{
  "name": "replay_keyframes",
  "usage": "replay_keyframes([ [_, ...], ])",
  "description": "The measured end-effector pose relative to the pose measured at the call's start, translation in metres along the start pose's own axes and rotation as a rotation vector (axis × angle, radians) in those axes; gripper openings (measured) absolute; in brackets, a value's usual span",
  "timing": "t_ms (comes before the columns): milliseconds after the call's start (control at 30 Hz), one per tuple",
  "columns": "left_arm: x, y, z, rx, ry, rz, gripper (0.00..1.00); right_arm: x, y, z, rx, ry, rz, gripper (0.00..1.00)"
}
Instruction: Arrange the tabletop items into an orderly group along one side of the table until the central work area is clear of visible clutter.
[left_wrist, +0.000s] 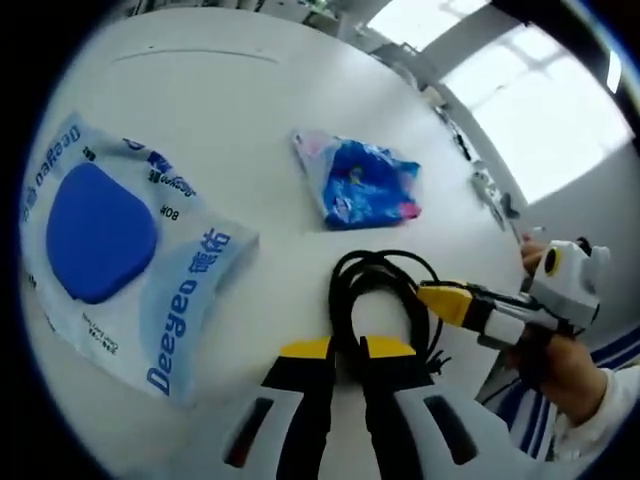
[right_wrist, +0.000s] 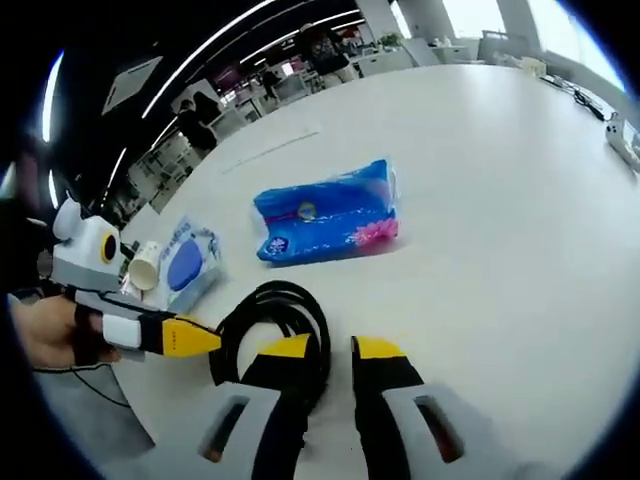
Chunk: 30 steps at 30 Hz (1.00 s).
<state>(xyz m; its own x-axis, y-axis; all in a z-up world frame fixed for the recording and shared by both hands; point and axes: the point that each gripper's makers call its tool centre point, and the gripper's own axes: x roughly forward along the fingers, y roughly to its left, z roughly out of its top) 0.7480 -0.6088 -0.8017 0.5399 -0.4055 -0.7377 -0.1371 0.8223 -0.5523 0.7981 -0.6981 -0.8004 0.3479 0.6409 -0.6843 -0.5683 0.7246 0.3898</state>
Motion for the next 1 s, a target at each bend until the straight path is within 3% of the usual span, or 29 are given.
replay_keyframes([
  [100, -0.006, -0.004, 0.005, 0.014, -0.029, -0.003, 0.28, -0.008, 0.005, 0.005, -0.064, -0.028, -0.013, 0.40],
  [333, -0.026, -0.016, 0.023, 0.106, -0.093, -0.033, 0.47, -0.019, 0.017, 0.025, -0.068, -0.093, 0.013, 0.46],
  [400, -0.037, -0.026, 0.028, 0.133, -0.119, -0.104, 0.47, -0.026, 0.026, 0.032, -0.046, -0.128, 0.048, 0.49],
  [467, -0.050, -0.030, 0.029, 0.115, -0.158, -0.134, 0.50, -0.030, 0.030, 0.032, -0.031, -0.135, 0.066, 0.52],
  [533, -0.060, -0.025, 0.025, 0.113, -0.148, -0.144, 0.59, -0.032, 0.034, 0.029, -0.035, -0.132, 0.063, 0.54],
  [767, -0.094, 0.002, 0.031, 0.149, -0.178, -0.087, 0.75, -0.035, 0.041, 0.031, -0.009, -0.152, 0.058, 0.64],
  [1000, -0.124, 0.010, 0.039, 0.189, -0.224, -0.052, 0.91, -0.046, 0.054, 0.036, -0.006, -0.164, 0.069, 0.66],
])
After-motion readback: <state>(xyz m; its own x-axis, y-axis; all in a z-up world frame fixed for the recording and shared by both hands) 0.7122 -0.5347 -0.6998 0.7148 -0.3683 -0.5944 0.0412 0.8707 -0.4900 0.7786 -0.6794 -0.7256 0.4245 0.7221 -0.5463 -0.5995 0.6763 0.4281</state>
